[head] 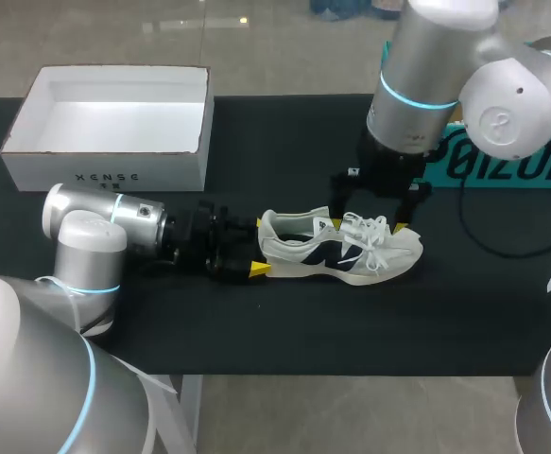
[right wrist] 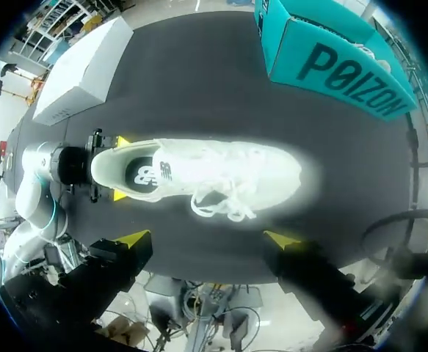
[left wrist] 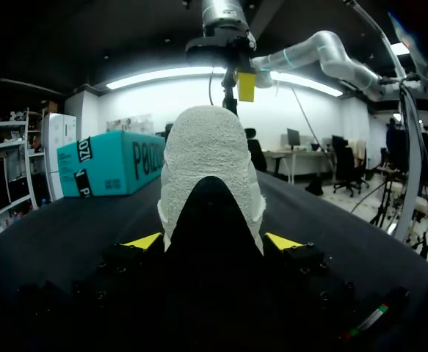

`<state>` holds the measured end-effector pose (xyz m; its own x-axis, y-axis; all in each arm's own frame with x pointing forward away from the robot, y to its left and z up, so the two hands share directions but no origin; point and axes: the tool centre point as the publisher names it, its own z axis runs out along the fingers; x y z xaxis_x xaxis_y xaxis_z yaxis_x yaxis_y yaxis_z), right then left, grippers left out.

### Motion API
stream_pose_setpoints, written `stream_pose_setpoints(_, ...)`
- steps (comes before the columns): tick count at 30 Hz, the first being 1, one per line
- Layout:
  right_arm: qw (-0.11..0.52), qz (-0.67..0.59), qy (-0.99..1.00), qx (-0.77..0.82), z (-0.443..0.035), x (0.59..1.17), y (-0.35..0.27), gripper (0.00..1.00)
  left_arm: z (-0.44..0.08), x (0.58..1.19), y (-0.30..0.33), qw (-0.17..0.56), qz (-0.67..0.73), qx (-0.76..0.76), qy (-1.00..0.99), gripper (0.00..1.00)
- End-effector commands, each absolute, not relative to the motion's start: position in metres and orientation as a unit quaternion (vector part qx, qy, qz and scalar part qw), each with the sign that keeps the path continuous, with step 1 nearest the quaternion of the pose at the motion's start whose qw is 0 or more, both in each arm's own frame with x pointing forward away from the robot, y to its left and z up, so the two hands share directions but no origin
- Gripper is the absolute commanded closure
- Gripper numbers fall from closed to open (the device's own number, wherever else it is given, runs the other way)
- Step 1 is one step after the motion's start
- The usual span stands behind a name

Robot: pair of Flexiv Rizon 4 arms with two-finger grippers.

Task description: Take the shoe out of the shoebox, open the shoe tongue, remove and reinsert the insole, then place the shoe into the shoebox

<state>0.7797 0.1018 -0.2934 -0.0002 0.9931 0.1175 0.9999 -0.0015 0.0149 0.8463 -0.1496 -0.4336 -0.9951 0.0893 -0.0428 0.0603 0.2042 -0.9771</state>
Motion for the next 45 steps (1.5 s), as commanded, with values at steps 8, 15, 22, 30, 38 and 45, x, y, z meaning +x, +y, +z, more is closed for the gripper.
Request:
stream_pose_setpoints(8, -0.048, 0.019, -0.705, -0.707, -0.300, 0.790, 0.145, 0.00, -0.436, 0.846, -0.151, 0.012, 0.628, -0.048, -0.776, 1.00)
stream_pose_setpoints(15, -0.071, 0.037, -0.702, -0.708, -0.307, 0.817, 0.149, 0.00, -0.436, 0.846, -0.151, 0.012, 0.628, -0.048, -0.776, 1.00)
stream_pose_setpoints(22, -0.093, 0.064, -0.690, -0.715, -0.314, 0.829, 0.153, 0.00, -0.436, 0.846, -0.151, 0.012, 0.628, -0.048, -0.776, 1.00)
stream_pose_setpoints(30, -0.119, 0.104, -0.693, -0.704, -0.335, 0.828, 0.163, 0.00, -0.436, 0.846, -0.151, 0.012, 0.628, -0.048, -0.776, 1.00)
stream_pose_setpoints(38, -0.126, 0.113, -0.693, -0.700, -0.349, 0.828, 0.161, 0.00, -0.436, 0.846, -0.151, 0.012, 0.628, -0.048, -0.776, 1.00)
stream_pose_setpoints(45, -0.147, 0.127, -0.690, -0.698, -0.351, 0.828, 0.151, 0.00, -0.436, 0.846, -0.151, 0.012, 0.628, -0.048, -0.776, 1.00)
